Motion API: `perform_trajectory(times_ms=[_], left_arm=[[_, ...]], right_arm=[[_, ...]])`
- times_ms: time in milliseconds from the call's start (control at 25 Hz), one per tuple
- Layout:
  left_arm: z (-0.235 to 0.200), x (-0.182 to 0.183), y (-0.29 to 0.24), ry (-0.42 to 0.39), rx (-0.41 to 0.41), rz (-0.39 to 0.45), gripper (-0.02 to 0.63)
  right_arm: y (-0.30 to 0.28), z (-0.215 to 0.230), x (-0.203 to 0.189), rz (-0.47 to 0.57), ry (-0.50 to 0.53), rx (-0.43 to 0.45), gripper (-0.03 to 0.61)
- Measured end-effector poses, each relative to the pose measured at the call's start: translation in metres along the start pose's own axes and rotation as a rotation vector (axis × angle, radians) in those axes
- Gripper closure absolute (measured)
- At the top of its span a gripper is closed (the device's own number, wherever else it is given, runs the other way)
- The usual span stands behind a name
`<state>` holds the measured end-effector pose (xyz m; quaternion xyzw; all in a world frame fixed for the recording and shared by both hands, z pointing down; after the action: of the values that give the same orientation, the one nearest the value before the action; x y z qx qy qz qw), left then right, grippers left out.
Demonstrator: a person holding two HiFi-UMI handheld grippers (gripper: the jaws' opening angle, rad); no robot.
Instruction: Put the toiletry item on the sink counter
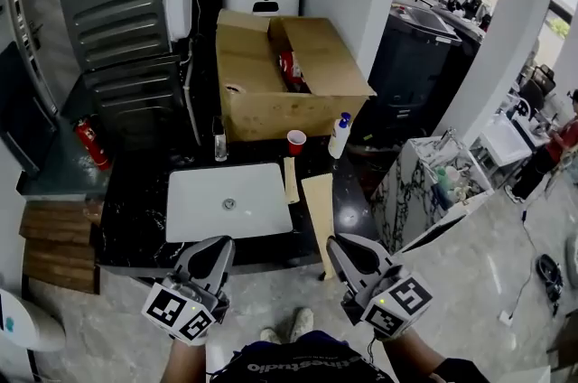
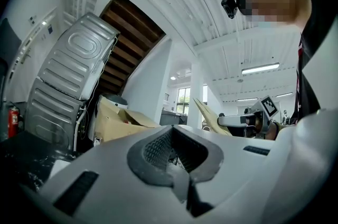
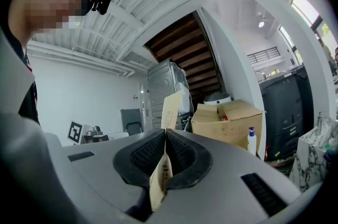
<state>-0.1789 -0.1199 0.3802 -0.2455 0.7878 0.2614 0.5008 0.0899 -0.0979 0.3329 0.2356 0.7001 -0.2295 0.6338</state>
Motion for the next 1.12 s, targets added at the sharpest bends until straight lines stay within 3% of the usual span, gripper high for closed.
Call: perform_trajectory(times_ms=[120,280,760,1120], left_arm=[[-0.011,-0.004,-0.022,0.007,-0.009,-0.009,0.6],[-0.017,-0.007,-0.062,-0.058,-0.021,-0.034,0.6],[-0.048,-0.015,-0.195,-0.088,0.002,-0.064,0.6],[-0.089,-0.015,-0.225,-0.077,0.012,-0.095,0.6]], right_arm=[[-0.014,0.017,-0.007,-0.004,-0.007,0.0,0.537],[-0.038,0.052,-0.014,0.012,-0.026,0.006,0.537],[-0.105,0.168,-0.027,0.057,-0.069,0.07,0.537],[-0.15,0.192,-0.046,0.0,-0.124,0.049,0.537]])
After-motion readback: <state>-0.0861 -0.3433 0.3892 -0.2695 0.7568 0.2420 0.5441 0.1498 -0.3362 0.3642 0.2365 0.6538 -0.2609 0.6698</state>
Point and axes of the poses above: the fingertips, and each gripper's own axes: y backward along the fingers, z to its right, x out of its top, the point moved 7 cm from there along y, backward along the fingers, and after that the axes turned 12 degrees about y, right-handed, at the moved point
